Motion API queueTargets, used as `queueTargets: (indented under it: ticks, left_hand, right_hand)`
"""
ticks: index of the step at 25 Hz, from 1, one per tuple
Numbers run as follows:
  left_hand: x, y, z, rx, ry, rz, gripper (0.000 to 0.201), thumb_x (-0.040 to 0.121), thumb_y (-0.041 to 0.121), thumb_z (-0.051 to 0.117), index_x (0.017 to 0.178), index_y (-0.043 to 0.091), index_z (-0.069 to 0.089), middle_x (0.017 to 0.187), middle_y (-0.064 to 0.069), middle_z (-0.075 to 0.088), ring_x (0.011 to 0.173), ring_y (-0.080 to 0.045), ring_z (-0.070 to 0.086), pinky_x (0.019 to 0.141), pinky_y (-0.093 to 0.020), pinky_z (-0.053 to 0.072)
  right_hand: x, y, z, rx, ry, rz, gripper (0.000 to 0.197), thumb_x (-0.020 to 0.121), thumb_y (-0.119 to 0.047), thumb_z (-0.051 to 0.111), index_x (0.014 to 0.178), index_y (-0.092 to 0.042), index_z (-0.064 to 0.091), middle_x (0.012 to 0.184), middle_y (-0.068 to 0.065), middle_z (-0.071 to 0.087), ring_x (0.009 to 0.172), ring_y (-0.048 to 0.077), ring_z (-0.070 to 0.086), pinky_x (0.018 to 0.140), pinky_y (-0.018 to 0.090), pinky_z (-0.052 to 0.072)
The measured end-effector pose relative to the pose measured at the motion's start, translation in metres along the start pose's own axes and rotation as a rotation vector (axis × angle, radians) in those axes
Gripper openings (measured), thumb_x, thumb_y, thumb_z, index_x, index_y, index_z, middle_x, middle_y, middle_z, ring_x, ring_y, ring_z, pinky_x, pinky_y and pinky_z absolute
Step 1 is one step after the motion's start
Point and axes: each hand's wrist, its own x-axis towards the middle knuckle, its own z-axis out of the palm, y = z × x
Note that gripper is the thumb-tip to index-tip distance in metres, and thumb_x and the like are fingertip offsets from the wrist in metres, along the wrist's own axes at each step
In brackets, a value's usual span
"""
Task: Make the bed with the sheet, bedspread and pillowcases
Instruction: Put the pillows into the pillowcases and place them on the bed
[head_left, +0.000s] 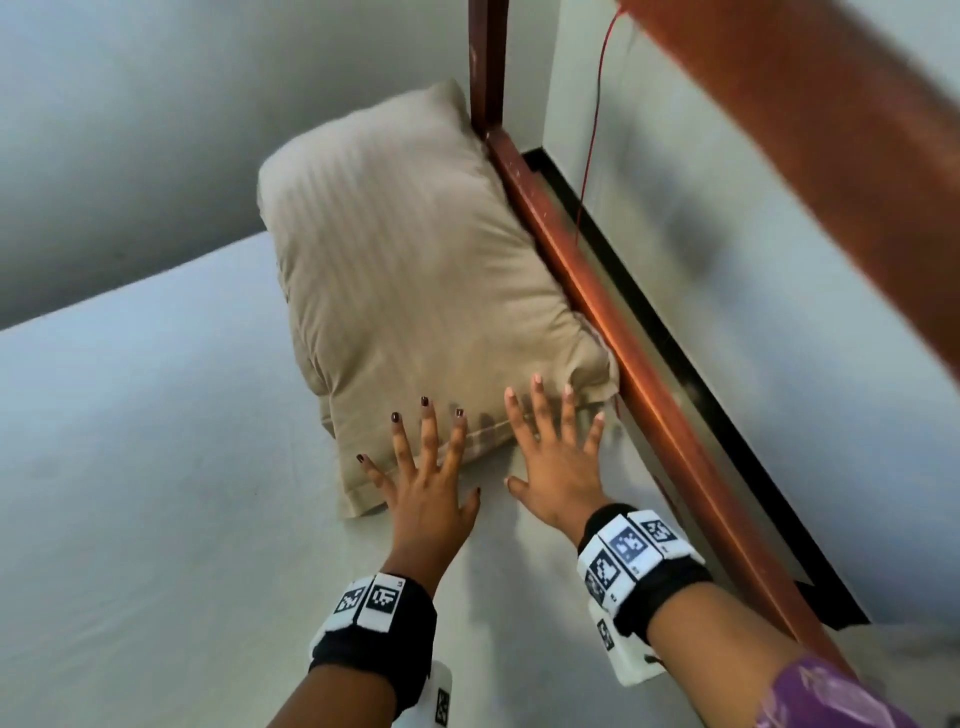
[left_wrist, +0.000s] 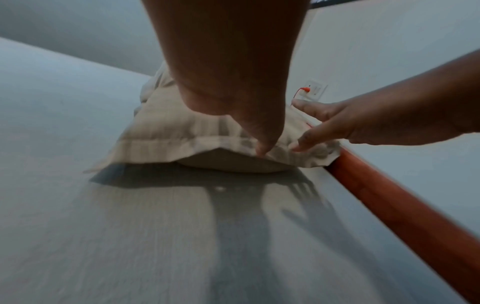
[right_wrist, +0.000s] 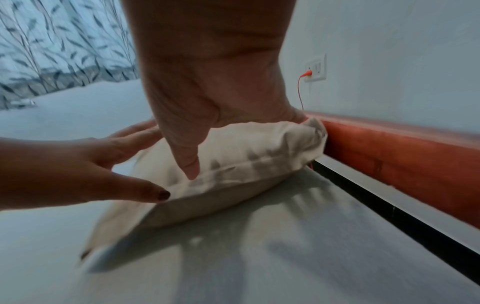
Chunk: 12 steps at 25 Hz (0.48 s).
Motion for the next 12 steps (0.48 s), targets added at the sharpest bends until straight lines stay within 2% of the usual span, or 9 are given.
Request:
queueTargets:
  ticks: [3,5,10,12]
  left_hand:
    - [-0.028,0.021,-0.072,0.007,0.038,0.054,0.101,0.073,0.045,0.068,0.153,0.034,0.007,0.162,-0.005,-0.008,0.147,-0.036,-0.01,0.106,-0.074,0.0]
    - [-0.048,0.033,-0.117,0.032,0.02,0.09,0.097,0.076,0.044,0.066,0.153,0.033,0.008,0.162,-0.006,-0.008,0.147,-0.034,-0.011,0.108,-0.07,-0.005]
    - [-0.094,0.072,-0.184,-0.048,0.067,0.089,0.088,0.081,0.042,0.064,0.154,0.029,0.015,0.162,-0.008,-0.001,0.146,-0.031,-0.011,0.11,-0.057,-0.018]
    - [-0.119,0.095,-0.197,-0.107,0.07,0.084,0.087,0.083,0.041,0.062,0.154,0.03,0.013,0.161,-0.004,-0.009,0.146,-0.028,-0.017,0.108,-0.054,-0.025]
  right_hand:
    - [-0.062,-0.023,-0.047,0.087,0.042,0.004,0.097,0.09,-0.053,0.05,0.146,-0.029,-0.025,0.151,0.006,-0.038,0.139,0.04,-0.027,0.11,0.064,-0.007]
    - [-0.103,-0.036,-0.073,0.153,0.049,0.021,0.096,0.09,-0.052,0.052,0.149,-0.028,-0.019,0.153,0.007,-0.034,0.14,0.04,-0.024,0.111,0.063,-0.005]
    - [-0.184,-0.037,-0.114,0.207,0.164,0.005,0.093,0.091,-0.046,0.054,0.15,-0.026,-0.016,0.153,0.009,-0.033,0.14,0.039,-0.027,0.114,0.062,-0.003]
    - [-0.22,-0.033,-0.122,0.22,0.205,-0.001,0.092,0.091,-0.045,0.054,0.151,-0.026,-0.015,0.154,0.009,-0.032,0.14,0.039,-0.026,0.114,0.062,-0.001]
